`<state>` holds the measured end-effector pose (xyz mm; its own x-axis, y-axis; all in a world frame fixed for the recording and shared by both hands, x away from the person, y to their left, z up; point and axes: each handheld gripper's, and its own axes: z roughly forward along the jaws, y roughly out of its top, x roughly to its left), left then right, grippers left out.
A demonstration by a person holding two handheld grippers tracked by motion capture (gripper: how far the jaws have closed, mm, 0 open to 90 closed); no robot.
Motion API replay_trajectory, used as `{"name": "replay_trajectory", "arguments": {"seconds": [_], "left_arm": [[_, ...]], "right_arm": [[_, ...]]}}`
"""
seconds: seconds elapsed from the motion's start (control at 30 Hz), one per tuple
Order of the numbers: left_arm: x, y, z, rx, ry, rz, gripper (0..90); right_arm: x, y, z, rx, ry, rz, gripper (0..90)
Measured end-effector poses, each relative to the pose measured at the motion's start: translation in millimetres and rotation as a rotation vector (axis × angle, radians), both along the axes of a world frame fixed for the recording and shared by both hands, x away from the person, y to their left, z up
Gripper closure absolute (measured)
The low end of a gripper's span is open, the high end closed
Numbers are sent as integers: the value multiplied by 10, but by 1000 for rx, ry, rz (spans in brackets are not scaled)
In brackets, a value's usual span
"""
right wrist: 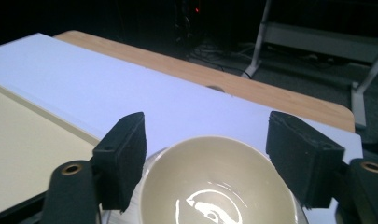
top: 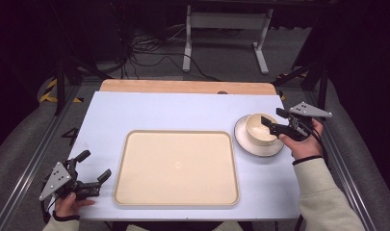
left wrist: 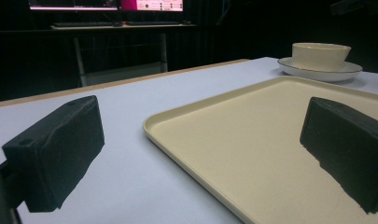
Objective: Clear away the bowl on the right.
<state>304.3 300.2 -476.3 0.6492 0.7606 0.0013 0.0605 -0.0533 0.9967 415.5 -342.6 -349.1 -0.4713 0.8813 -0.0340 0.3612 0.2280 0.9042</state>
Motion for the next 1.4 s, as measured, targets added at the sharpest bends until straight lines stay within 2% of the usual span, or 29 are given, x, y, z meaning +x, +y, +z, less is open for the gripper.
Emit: {"name": "replay_trajectory", "arguments": {"seconds": [0.13, 0.23, 0.33, 0.37, 0.43, 0.53, 0.73, 0.93, 1.13, 1.17, 1.2, 1.27, 1.3, 1.4], "left_arm": [[3, 1, 1, 0, 1, 2, 2], [3, -2, 1, 0, 3, 2, 2], [3, -5, 1, 4, 3, 3, 2], [3, -5, 2, 3, 3, 3, 2], [2, -5, 2, 3, 3, 3, 2], [3, -5, 2, 4, 3, 3, 2], [5, -7, 3, 10, 3, 2, 2], [5, -9, 3, 11, 3, -1, 2], [6, -13, 4, 15, 4, -4, 2], [6, -13, 4, 15, 4, -4, 2], [6, -14, 4, 16, 3, -5, 2], [6, -15, 4, 16, 3, -5, 2], [7, -15, 4, 18, -1, -3, 2], [5, -15, 3, 18, 1, -3, 2]], "right_arm": [[76, -40, 4, -39, 87, -19, 301], [122, -63, 5, -47, 147, -37, 328], [148, -74, -1, -70, 168, -52, 349], [177, -87, -9, -93, 197, -71, 375], [190, -91, -13, -98, 206, -79, 386], [275, -122, -38, -125, 254, -107, 425], [410, -181, -106, -154, 312, -152, 485], [498, -234, -186, -158, 370, -192, 509], [572, -289, -278, -135, 440, -221, 545], [572, -289, -278, -135, 440, -221, 545], [600, -310, -319, -121, 475, -227, 558], [608, -313, -333, -119, 484, -230, 566], [629, -316, -366, -113, 516, -232, 579], [645, -309, -387, -113, 527, -234, 584]]}}
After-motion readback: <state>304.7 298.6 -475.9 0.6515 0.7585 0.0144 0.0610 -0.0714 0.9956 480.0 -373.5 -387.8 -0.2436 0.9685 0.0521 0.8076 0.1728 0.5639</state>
